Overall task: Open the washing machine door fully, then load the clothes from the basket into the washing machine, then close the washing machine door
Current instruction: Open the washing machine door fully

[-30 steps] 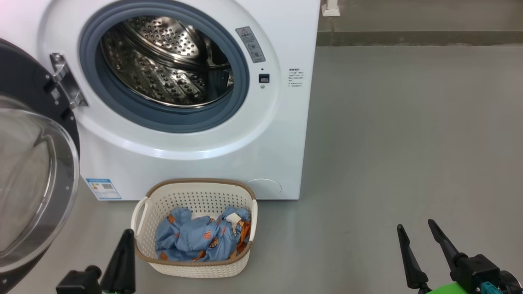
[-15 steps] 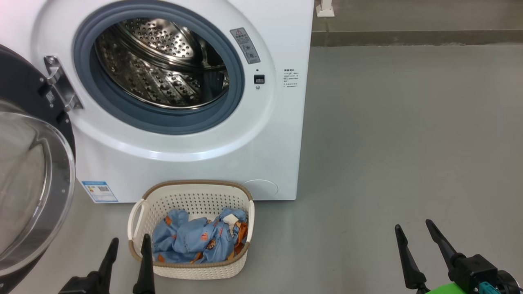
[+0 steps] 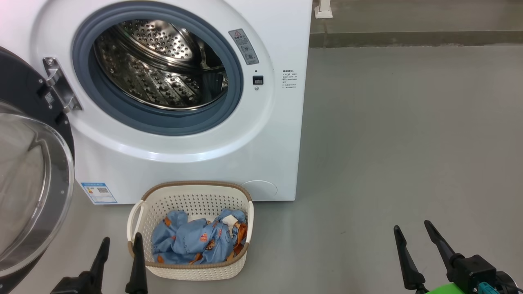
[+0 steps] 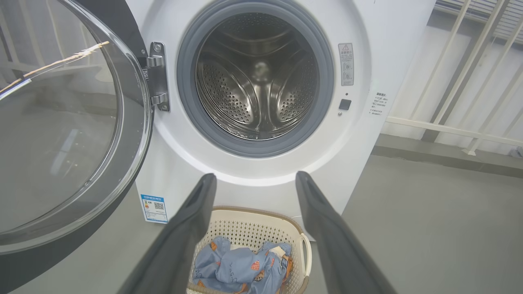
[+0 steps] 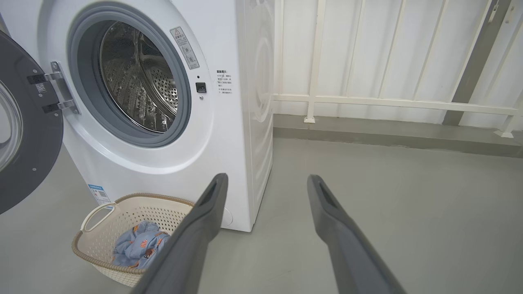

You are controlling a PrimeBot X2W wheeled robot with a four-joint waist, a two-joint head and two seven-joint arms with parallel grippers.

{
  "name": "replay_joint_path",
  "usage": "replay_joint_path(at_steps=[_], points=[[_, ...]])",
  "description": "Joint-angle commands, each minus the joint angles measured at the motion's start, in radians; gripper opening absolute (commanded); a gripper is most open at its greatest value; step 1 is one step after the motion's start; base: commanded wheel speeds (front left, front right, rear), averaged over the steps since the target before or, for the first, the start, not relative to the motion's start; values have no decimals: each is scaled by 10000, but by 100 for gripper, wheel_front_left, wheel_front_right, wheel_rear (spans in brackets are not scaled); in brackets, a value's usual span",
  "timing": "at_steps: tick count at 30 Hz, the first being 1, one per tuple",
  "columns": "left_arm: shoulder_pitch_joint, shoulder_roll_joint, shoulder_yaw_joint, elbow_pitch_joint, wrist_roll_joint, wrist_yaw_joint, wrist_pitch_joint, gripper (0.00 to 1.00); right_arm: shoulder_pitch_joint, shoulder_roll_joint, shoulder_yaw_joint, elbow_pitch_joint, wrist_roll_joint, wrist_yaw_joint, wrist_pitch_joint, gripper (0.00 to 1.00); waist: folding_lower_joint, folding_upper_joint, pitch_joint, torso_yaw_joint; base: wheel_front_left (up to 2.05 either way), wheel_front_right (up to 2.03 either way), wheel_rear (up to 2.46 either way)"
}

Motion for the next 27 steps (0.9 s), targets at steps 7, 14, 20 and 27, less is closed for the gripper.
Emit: replay_joint_path(at_steps=[7,14,20,27], points=[[-381,67,317,-85,-18,5,-106,100,-223,-74,286,-167,27,16,-122,100,0,0,-3,0,0,0,0],[-413,67,277,-41,-17,25,-106,100,-218,-74,304,-161,18,16,-122,100,0,0,9,15,0,0,0],[-452,66,232,30,32,3,-106,100,-222,-74,328,-154,10,16,-122,100,0,0,19,24,0,0,0],[-466,66,177,109,26,-75,-106,100,-220,-74,368,-115,-2,16,-122,100,0,0,-9,36,0,0,0]])
